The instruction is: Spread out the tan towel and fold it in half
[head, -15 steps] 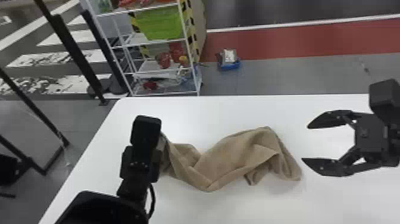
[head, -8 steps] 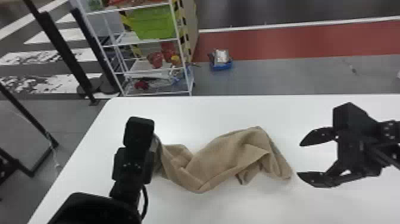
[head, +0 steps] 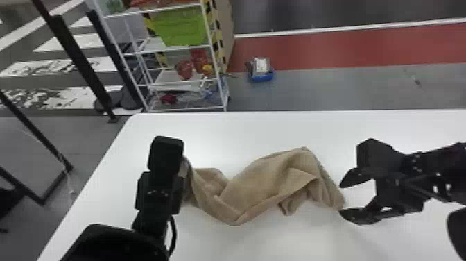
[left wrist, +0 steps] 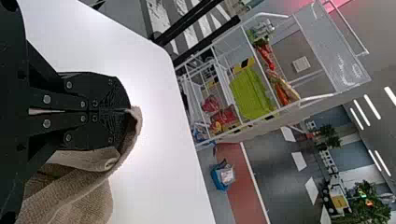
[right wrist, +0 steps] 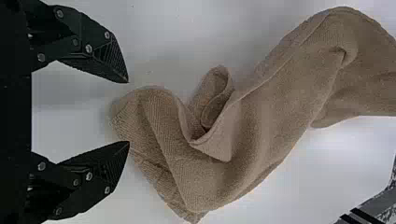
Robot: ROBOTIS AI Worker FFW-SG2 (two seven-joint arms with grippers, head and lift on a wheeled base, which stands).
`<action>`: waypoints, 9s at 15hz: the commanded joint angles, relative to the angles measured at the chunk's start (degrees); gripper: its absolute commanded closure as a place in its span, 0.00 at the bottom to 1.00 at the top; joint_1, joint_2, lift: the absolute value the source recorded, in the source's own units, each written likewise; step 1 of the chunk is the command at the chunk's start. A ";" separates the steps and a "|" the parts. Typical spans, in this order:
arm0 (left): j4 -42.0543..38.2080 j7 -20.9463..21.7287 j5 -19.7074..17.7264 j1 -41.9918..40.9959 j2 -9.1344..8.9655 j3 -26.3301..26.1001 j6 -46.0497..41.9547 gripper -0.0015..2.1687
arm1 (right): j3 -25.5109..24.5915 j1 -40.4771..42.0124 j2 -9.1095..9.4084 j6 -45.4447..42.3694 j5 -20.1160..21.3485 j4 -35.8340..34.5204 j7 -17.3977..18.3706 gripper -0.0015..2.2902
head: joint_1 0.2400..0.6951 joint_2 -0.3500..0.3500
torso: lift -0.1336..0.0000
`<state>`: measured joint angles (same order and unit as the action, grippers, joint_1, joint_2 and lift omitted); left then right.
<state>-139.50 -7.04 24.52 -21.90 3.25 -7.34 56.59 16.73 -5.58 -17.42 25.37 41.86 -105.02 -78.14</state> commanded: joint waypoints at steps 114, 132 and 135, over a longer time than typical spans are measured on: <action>12.77 67.16 -6.59 15.04 -2.72 37.22 -9.87 0.07 | -48.54 0.92 1.33 45.43 -47.40 -6.08 17.23 0.08 | 1.00 0.56 | 0.07; 59.70 70.67 16.35 40.88 13.98 19.12 -21.30 0.24 | -57.86 4.70 3.62 46.13 -50.21 -5.81 20.39 0.08 | 1.00 0.47 | 0.07; 62.42 70.59 17.58 42.29 14.24 18.06 -21.65 0.24 | -58.30 4.70 3.62 46.13 -50.21 -5.55 20.30 0.08 | 1.00 0.48 | 0.07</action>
<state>-78.51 63.53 41.31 19.59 17.37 11.18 35.15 -41.30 -0.89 -13.80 71.50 -8.33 -110.74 -57.78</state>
